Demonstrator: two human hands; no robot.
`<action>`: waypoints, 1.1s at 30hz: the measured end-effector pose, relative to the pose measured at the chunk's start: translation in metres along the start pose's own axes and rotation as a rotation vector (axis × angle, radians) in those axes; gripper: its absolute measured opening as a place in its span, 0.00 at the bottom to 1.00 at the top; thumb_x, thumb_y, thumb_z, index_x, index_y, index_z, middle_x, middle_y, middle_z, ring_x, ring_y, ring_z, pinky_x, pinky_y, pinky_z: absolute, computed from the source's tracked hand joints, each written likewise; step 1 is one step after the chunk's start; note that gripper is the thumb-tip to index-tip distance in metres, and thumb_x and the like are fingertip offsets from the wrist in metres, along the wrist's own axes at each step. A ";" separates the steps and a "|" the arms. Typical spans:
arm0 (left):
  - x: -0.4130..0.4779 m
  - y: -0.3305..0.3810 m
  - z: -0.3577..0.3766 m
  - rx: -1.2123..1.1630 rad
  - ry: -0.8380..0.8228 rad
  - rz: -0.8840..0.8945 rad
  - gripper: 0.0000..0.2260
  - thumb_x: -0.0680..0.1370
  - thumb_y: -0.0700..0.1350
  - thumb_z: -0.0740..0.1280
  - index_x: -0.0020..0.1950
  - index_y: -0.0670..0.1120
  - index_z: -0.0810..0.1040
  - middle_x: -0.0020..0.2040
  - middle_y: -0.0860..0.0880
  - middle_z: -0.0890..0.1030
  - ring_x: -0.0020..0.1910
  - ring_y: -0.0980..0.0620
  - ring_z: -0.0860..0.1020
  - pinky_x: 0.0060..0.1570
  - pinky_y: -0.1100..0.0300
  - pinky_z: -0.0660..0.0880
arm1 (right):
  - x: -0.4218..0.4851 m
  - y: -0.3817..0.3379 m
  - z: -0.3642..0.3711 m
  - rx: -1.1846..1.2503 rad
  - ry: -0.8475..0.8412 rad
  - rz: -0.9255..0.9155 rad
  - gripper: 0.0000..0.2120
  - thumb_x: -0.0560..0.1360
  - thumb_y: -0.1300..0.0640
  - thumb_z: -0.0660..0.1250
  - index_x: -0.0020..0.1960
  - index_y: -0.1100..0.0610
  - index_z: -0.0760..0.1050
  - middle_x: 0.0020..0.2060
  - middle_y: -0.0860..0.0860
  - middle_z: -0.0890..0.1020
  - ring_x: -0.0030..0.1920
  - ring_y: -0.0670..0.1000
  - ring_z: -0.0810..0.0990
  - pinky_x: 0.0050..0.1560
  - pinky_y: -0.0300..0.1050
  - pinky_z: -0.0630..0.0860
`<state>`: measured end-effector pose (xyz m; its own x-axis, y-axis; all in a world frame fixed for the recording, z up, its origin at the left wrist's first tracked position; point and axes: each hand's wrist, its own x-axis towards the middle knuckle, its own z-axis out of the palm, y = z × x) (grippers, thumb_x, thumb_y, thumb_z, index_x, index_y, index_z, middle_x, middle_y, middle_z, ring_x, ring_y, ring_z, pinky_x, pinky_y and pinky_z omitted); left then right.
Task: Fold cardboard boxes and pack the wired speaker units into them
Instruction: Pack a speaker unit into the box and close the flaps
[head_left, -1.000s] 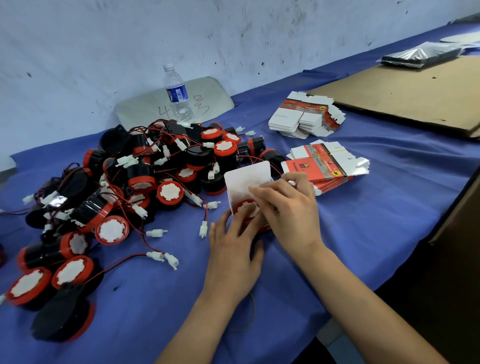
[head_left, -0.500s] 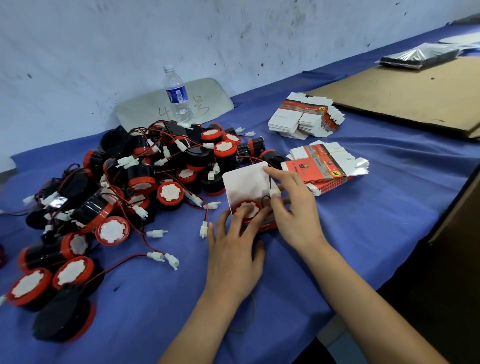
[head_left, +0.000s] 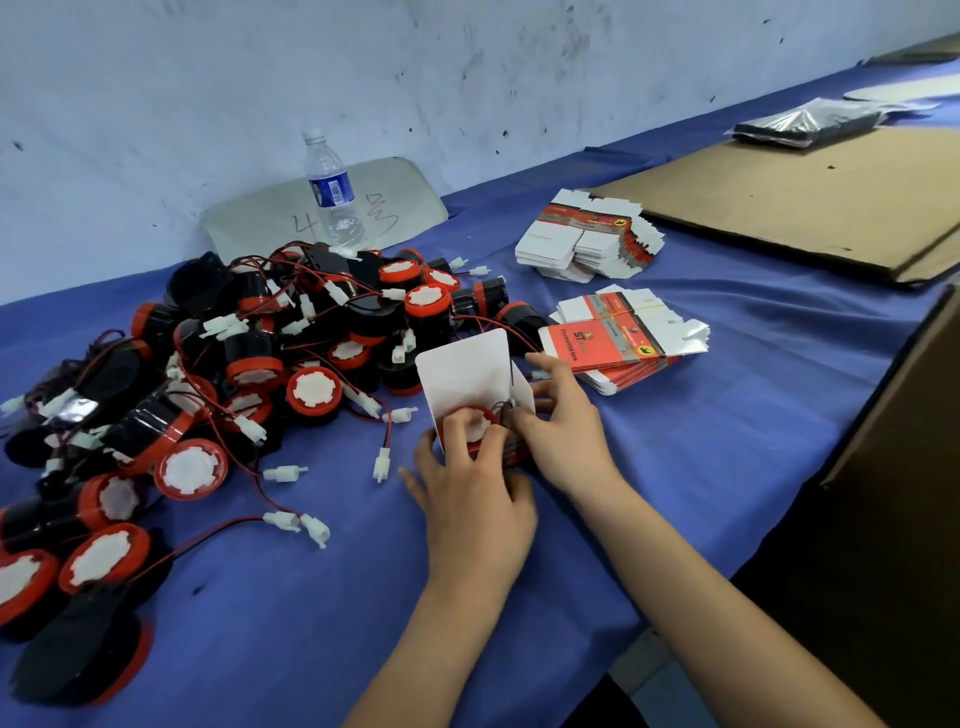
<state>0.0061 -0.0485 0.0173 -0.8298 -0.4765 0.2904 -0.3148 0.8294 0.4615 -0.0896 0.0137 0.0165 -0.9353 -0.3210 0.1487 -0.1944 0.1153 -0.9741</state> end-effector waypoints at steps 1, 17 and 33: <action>-0.001 -0.001 0.002 -0.053 0.032 0.019 0.14 0.73 0.40 0.66 0.58 0.47 0.78 0.68 0.50 0.68 0.68 0.39 0.62 0.66 0.38 0.61 | 0.000 0.000 0.001 0.009 0.006 0.002 0.22 0.72 0.67 0.66 0.62 0.49 0.70 0.44 0.43 0.79 0.44 0.42 0.78 0.39 0.27 0.72; 0.004 -0.010 0.004 -0.245 0.180 0.134 0.16 0.75 0.40 0.65 0.62 0.46 0.80 0.62 0.52 0.79 0.68 0.43 0.69 0.67 0.43 0.65 | -0.008 -0.011 -0.001 0.041 -0.112 -0.042 0.15 0.68 0.58 0.62 0.53 0.48 0.76 0.45 0.43 0.82 0.46 0.42 0.80 0.45 0.37 0.76; -0.001 -0.002 -0.004 -0.075 0.116 0.175 0.21 0.78 0.37 0.66 0.69 0.53 0.74 0.62 0.51 0.80 0.74 0.35 0.60 0.63 0.23 0.54 | 0.000 -0.010 -0.001 0.361 -0.034 0.113 0.14 0.77 0.53 0.58 0.44 0.55 0.82 0.47 0.56 0.85 0.53 0.57 0.82 0.57 0.55 0.77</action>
<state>0.0096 -0.0505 0.0192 -0.8091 -0.3609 0.4638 -0.1316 0.8804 0.4556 -0.0881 0.0138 0.0270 -0.9333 -0.3571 0.0368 0.0319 -0.1846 -0.9823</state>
